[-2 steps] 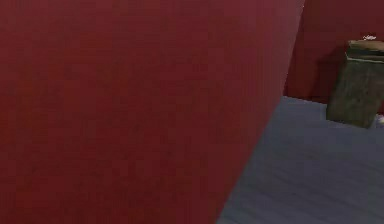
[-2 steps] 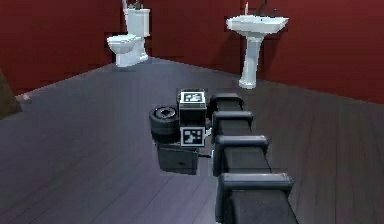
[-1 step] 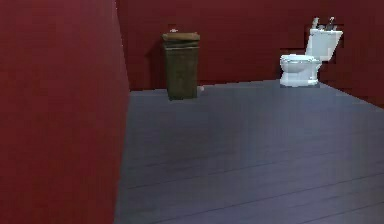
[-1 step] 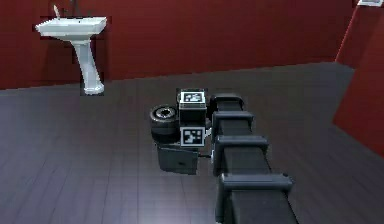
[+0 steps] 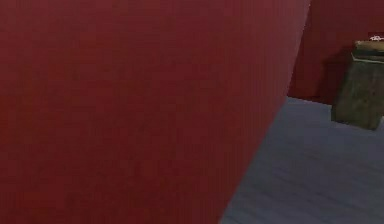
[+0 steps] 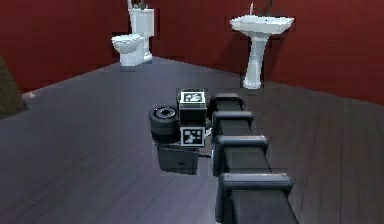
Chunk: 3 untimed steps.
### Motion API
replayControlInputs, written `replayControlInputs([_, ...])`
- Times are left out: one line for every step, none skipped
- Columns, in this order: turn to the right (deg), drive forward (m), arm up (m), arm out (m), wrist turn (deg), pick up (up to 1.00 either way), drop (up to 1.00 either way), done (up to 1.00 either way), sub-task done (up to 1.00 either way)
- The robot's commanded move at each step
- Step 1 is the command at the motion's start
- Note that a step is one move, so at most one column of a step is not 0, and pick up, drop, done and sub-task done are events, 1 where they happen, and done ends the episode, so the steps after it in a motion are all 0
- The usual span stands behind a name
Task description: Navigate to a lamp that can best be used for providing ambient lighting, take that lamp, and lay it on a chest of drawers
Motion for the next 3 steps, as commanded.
replayControlInputs([45.0,0.00,0.00,0.00,0.0,0.00,0.00,0.00,0.00])
replayControlInputs([45.0,0.00,0.00,0.00,0.0,0.00,0.00,0.00,0.00])
replayControlInputs([30.0,0.00,0.00,0.00,0.0,0.00,0.00,0.00,0.00])
